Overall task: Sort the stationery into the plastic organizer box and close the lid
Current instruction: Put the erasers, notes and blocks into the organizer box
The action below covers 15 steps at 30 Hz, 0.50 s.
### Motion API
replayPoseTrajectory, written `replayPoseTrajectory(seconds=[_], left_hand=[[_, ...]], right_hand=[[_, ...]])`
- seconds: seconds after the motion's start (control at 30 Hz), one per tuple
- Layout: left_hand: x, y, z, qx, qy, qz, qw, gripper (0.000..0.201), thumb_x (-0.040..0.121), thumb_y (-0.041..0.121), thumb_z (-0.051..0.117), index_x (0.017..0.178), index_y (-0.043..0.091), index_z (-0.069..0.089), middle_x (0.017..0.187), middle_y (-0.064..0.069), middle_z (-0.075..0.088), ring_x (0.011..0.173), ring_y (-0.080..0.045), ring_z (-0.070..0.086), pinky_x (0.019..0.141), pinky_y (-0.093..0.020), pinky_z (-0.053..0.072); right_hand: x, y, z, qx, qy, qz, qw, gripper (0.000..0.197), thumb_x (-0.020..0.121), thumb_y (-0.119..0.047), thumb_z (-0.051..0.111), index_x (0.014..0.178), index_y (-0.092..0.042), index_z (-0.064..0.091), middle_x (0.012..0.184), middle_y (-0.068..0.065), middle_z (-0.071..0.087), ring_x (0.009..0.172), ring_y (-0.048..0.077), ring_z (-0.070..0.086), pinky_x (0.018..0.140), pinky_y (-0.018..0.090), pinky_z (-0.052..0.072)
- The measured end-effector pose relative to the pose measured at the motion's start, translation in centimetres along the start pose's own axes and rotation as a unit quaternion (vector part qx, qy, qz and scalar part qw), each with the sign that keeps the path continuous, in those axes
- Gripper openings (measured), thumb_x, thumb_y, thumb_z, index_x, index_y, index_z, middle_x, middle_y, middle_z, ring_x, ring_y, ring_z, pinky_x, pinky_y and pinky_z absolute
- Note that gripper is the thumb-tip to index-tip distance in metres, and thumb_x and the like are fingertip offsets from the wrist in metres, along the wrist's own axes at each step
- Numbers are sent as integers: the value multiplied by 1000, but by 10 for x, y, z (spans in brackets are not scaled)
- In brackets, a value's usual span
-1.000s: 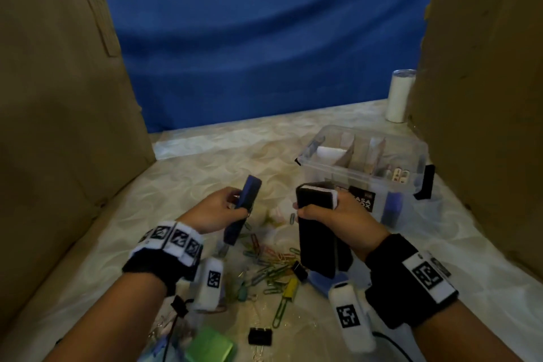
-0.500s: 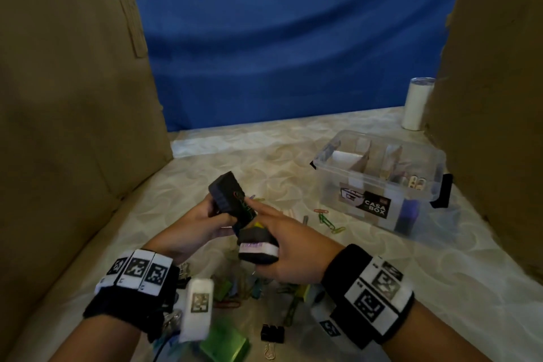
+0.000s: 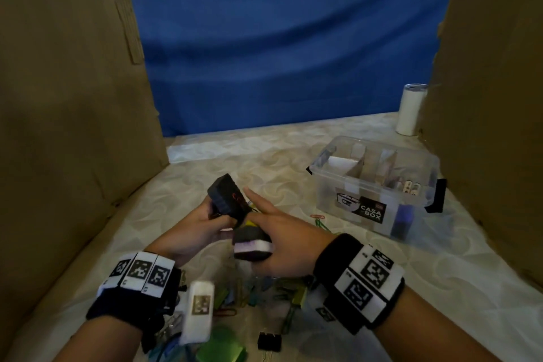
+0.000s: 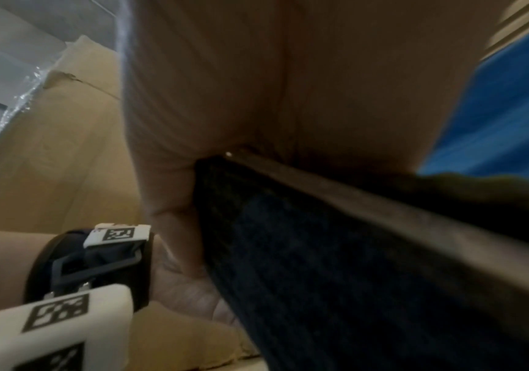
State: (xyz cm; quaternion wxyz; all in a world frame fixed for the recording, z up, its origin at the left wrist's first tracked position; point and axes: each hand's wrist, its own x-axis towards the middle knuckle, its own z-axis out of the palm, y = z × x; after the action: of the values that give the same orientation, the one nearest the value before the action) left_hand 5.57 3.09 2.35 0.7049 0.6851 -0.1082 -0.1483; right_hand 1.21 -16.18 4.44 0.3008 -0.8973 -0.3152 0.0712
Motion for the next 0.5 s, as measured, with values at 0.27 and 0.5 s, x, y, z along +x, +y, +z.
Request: replayPoseTrajectory(seconds=[0.27,0.5], left_hand=[[5,9,-6,1,17,9,1000,44,80,-3,59,115,22,52,122,-8,59,96,-15,69,70,-23,58],[0,7,-12,35,29,9,999,50,68,11,63,113,28,50,120,-8,60,95,-12,69,72,-22,58]], right_hand=[[2,6,3,-50,-60,38,996,63,80,-40,68,134,-19,42,159,-3,14,127,24,48,89,31,45],[-3,8,-14,-16,-4,60,998,51,79,-33,70,123,-17,50,140,-5,29,114,22,52,93,33,46]])
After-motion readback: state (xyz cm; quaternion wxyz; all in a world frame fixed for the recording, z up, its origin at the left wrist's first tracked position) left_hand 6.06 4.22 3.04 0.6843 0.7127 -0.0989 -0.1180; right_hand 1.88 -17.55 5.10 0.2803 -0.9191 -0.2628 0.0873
